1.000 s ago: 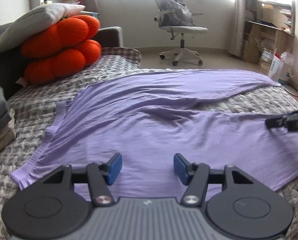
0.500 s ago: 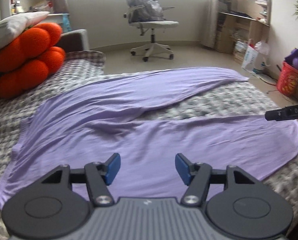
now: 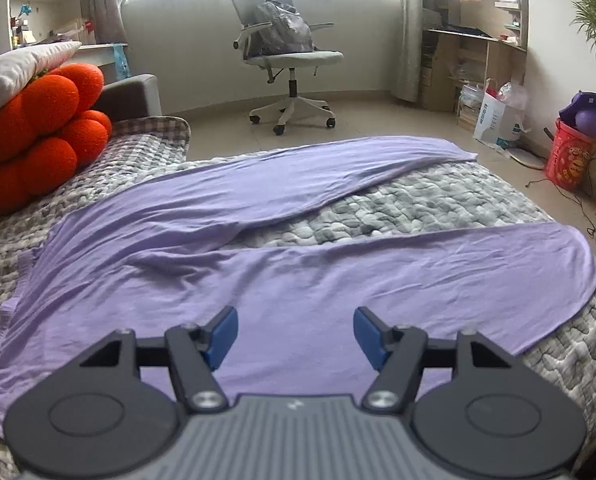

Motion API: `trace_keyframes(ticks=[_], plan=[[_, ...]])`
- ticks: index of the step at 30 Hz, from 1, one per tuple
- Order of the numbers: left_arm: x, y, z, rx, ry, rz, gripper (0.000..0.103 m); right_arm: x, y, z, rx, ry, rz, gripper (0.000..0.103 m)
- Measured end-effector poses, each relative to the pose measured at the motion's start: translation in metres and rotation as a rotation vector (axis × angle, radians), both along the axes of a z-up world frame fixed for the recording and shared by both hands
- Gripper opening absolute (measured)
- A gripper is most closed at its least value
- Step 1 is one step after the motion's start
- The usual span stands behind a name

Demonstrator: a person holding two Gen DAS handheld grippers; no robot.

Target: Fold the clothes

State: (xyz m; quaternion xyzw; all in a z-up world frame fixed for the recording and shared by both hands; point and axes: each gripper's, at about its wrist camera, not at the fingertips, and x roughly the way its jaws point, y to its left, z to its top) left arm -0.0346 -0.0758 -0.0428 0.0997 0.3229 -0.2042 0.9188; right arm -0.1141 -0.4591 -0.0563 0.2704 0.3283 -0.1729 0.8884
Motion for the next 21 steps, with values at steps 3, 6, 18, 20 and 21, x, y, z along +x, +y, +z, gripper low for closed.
trace_keyframes(ticks=[3,6,18,20,21], plan=[[0.0,-0.007,-0.005,0.008,0.027,-0.028,0.068,-0.011,-0.013,-0.01,0.076,-0.013,-0.06,0.048],[-0.003,-0.016,-0.012,0.043,0.05,-0.059,0.068,-0.013,-0.017,-0.018,0.119,-0.007,-0.083,0.048],[-0.01,-0.028,-0.017,0.089,0.049,-0.104,0.073,-0.011,-0.018,-0.025,0.207,-0.09,-0.133,0.004],[-0.01,-0.028,-0.017,0.09,0.048,-0.106,0.073,-0.013,-0.014,-0.018,0.165,-0.099,-0.138,0.003],[-0.011,-0.027,-0.017,0.09,0.048,-0.107,0.073,-0.014,-0.012,-0.014,0.136,-0.099,-0.146,0.002]])
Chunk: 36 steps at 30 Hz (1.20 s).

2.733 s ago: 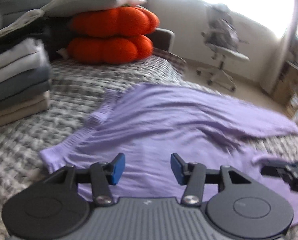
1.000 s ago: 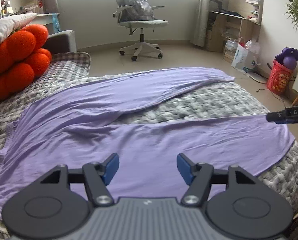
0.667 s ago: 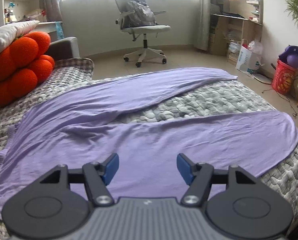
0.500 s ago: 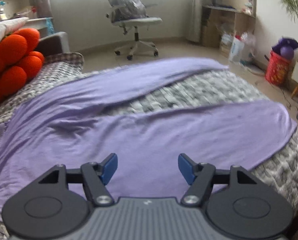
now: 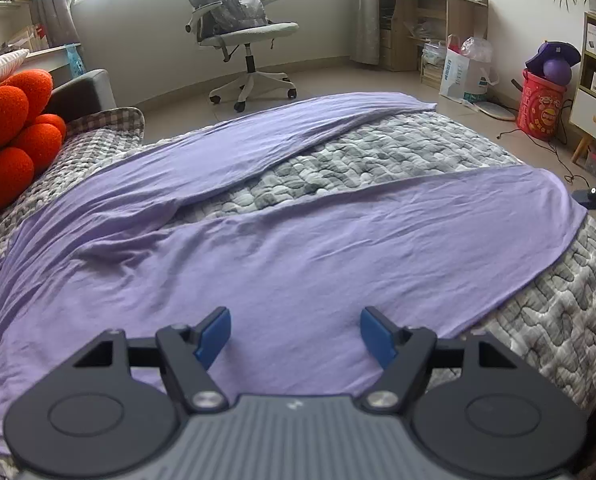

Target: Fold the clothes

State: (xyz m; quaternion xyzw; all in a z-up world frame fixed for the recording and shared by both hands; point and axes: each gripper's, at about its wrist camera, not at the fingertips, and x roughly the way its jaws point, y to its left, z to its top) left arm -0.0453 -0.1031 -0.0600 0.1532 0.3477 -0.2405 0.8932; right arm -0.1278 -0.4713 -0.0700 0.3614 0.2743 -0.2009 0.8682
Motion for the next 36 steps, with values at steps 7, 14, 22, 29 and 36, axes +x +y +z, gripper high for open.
trace_keyframes(ticks=[7,14,22,29,36], plan=[[0.001,0.0,0.0,0.003,0.004,-0.009,0.073,-0.002,-0.002,-0.007,-0.076,0.087,-0.031,0.002],[0.0,0.0,0.0,0.003,0.003,-0.008,0.073,-0.007,0.001,-0.004,-0.089,0.055,-0.051,0.015],[0.002,-0.001,0.0,0.004,0.008,0.002,0.074,0.021,0.027,0.01,-0.178,-0.003,0.059,0.046],[0.002,0.001,0.0,0.005,0.008,0.001,0.076,0.036,0.034,-0.001,-0.17,-0.008,0.115,0.046],[0.002,0.002,0.0,0.007,0.006,-0.003,0.077,0.027,0.019,-0.011,-0.107,-0.009,0.031,0.046]])
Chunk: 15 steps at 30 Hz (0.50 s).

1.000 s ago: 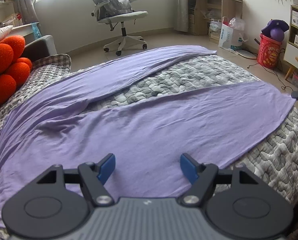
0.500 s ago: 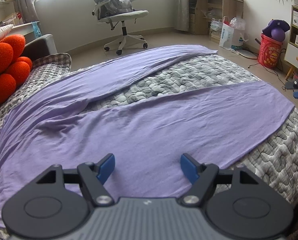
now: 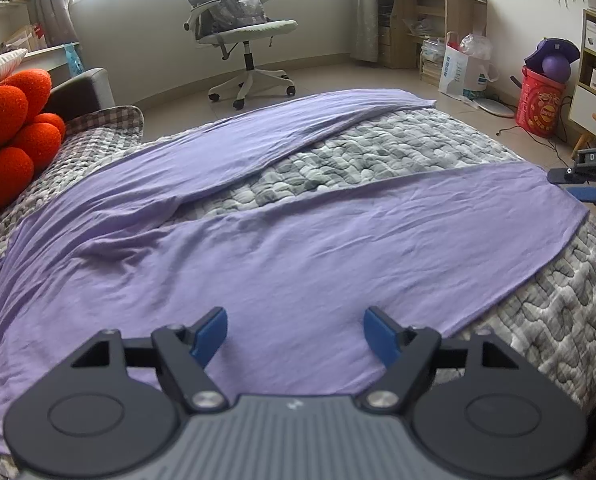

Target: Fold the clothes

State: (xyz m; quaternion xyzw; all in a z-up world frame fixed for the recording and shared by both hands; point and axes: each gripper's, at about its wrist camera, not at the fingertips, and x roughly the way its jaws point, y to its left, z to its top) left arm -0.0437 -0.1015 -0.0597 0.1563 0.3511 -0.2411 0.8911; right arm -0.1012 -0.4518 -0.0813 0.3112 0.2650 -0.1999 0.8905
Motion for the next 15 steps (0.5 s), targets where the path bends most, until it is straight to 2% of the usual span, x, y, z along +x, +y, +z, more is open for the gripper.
trace_keyframes(ticks=[3,10,15], plan=[[0.001,0.002,0.0,-0.002,0.004,0.005,0.078,0.001,0.003,0.007,-0.01,0.01,-0.007,0.046],[0.002,0.007,0.003,-0.007,0.007,0.03,0.078,0.01,0.025,0.028,-0.056,0.001,0.056,0.046],[0.007,0.017,0.007,-0.026,0.022,0.084,0.079,0.019,0.042,0.042,-0.076,-0.001,0.117,0.052]])
